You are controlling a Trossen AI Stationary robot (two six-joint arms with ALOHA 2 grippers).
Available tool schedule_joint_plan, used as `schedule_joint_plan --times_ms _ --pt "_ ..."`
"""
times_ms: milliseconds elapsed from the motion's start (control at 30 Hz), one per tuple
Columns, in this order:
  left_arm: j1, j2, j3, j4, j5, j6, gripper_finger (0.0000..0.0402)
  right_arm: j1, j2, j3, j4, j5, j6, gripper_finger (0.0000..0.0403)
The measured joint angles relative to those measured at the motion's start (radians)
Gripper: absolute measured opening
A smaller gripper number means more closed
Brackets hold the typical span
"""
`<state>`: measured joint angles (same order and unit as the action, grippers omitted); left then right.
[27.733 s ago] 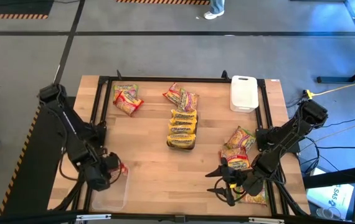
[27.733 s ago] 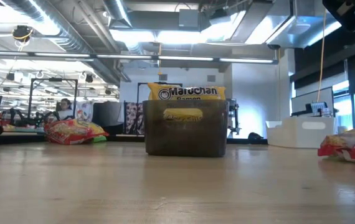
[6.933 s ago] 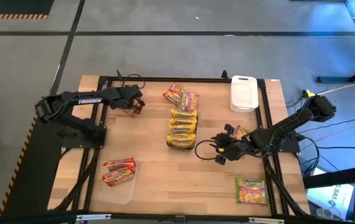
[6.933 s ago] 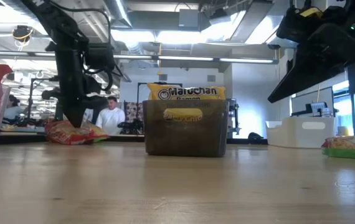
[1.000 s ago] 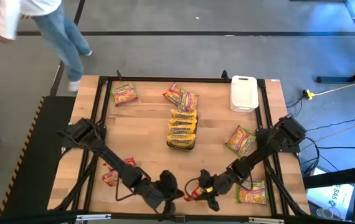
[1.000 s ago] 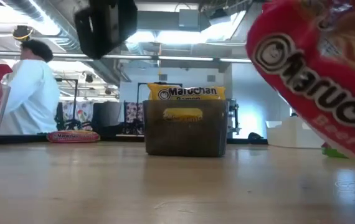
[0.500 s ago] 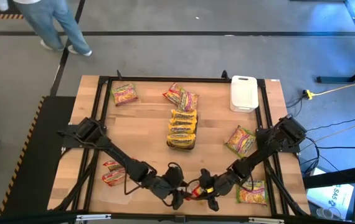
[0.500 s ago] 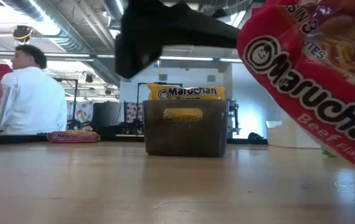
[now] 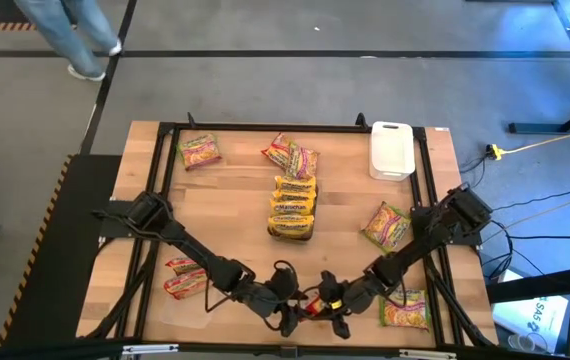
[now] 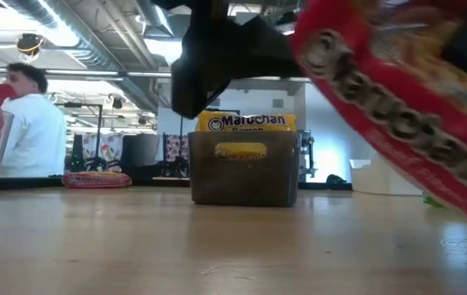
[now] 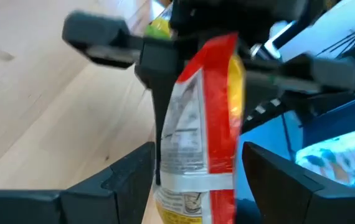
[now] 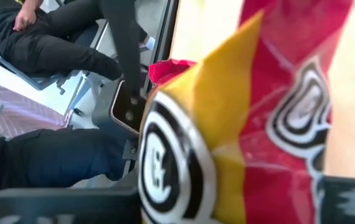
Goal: Sort Maruchan noodles
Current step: Put the red noodle pack into the transparent bin
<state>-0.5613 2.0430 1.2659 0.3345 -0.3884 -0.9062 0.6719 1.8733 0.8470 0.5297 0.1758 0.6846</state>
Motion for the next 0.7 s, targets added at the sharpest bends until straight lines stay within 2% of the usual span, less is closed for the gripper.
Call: schedule_joint_plan --times_ms 400,700 --pt "0.000 0.000 0.000 -0.041 0.040 0.019 0.0230 -0.038 0.001 0.077 -0.088 -0.054 -0.028 0.0100" --pt "0.005 -0.001 0.000 -0.054 0.042 0.027 0.0142 -0.038 0.001 0.077 -0.093 -0.056 -0.014 0.0101"
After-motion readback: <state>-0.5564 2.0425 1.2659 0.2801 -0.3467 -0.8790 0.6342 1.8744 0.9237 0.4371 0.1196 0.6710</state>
